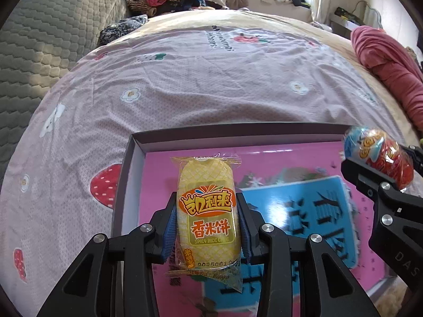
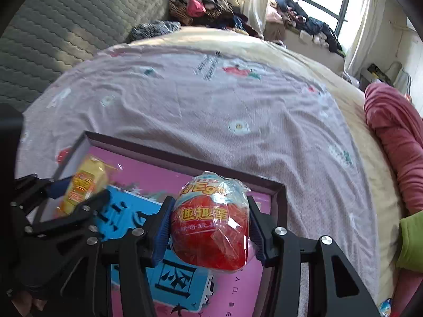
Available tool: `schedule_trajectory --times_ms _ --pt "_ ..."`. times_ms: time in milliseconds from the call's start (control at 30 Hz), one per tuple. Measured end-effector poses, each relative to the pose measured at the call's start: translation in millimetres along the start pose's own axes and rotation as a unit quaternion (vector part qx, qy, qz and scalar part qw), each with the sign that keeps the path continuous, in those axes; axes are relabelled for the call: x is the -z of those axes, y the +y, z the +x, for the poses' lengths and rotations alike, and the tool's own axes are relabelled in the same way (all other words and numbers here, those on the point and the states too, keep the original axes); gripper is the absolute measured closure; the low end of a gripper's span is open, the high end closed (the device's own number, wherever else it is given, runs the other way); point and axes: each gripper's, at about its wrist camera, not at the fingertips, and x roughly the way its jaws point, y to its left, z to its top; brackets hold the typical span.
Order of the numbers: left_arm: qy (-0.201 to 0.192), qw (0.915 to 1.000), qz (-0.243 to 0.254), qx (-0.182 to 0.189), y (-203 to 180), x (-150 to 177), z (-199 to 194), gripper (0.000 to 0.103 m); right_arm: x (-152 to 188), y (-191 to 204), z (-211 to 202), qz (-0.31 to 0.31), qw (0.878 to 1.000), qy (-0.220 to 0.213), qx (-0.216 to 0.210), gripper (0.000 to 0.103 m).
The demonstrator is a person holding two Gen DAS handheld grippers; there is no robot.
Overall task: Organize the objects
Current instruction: 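Carry the yellow packet and red candy egg over the tray with both tools, then lower both items onto the pink book and open both tools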
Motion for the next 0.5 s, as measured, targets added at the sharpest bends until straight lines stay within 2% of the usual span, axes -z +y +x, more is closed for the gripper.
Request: schedule_trajectory --times_ms 300,500 --pt "0.009 0.9999 0.008 -0.004 -3 -6 17 0.062 3 -4 31 0.015 0.999 0.033 -0.005 0.051" --pt "0.007 0.9999 0.006 -0.008 -3 -10 22 0.061 5 -4 38 0.011 0.999 0.037 0.005 0.051"
